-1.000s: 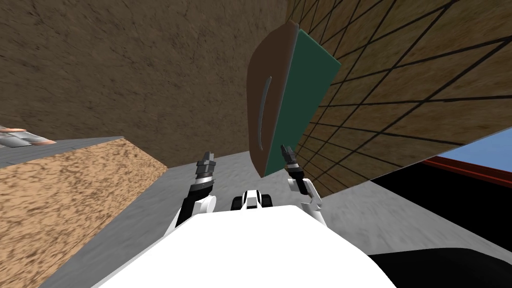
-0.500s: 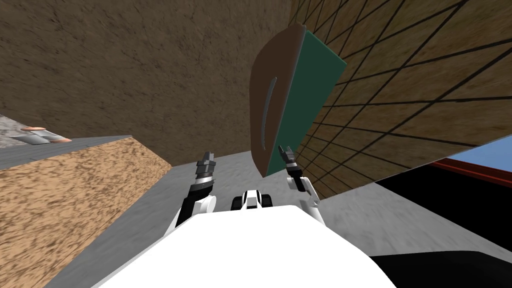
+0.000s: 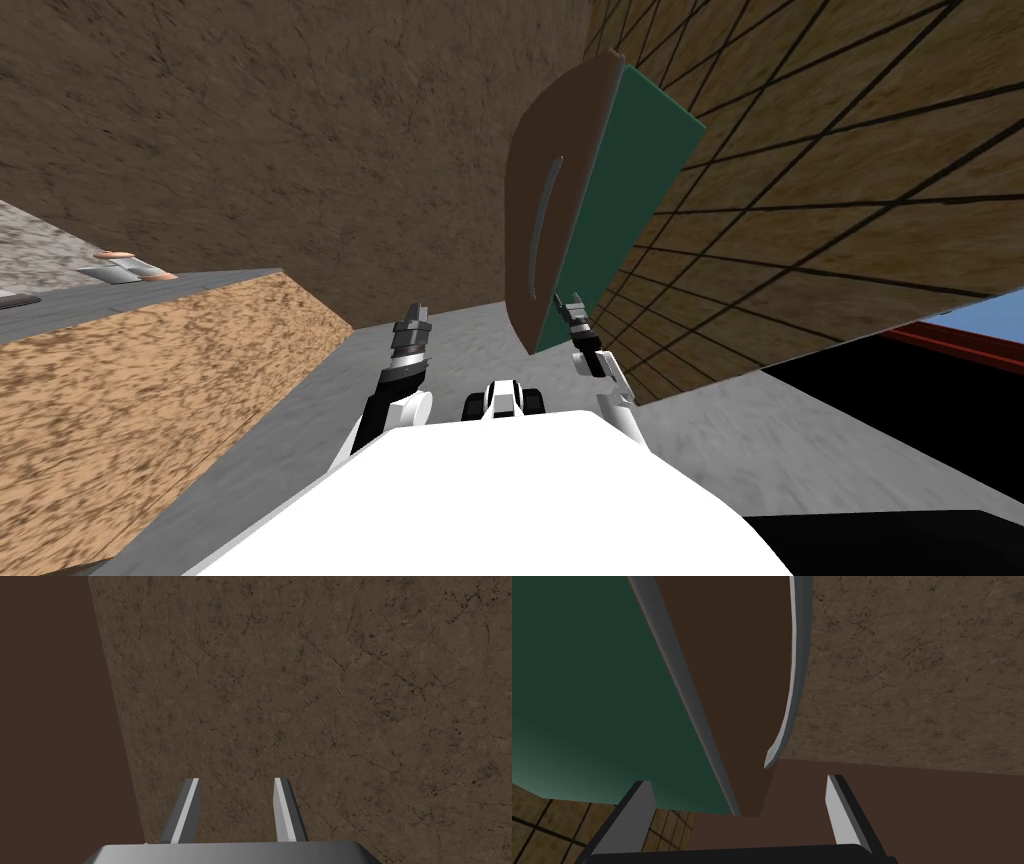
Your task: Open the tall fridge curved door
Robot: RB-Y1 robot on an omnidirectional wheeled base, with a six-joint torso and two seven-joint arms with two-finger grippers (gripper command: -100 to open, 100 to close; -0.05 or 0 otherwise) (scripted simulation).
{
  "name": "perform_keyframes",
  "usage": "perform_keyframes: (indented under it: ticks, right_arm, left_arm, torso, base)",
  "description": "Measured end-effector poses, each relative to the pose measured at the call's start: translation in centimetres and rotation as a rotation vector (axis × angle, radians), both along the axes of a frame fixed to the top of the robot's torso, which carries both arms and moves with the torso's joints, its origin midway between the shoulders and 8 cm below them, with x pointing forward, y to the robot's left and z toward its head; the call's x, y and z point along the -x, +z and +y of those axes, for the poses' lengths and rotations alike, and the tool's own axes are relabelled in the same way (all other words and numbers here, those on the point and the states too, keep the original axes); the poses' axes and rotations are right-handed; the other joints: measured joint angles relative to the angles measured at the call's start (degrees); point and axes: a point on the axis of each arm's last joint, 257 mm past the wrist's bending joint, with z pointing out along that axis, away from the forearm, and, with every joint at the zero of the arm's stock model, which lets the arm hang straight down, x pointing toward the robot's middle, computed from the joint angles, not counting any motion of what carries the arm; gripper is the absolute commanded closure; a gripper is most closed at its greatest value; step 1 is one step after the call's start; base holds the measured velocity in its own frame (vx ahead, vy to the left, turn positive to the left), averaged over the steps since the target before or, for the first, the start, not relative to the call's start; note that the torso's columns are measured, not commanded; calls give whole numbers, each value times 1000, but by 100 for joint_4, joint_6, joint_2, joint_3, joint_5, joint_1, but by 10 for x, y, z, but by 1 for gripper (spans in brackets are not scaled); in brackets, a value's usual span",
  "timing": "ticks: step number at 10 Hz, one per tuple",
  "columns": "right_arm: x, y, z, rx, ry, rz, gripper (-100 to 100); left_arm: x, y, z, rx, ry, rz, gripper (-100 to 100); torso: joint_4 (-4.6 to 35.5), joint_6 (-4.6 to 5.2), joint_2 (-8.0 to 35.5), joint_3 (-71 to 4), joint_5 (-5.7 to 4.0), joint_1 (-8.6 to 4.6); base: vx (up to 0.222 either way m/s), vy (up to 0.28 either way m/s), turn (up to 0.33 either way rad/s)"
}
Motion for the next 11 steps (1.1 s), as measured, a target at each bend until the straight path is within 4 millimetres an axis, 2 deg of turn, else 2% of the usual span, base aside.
perform_keyframes:
  ticks: [11]
  right_arm:
    - [-35,-48,-22,382,-182,81,-100]
  left_arm:
    - [0,0,0,0,0,0,0]
  torso:
    - [1,2,5,2,1,1]
  base:
    - [10,28,58]
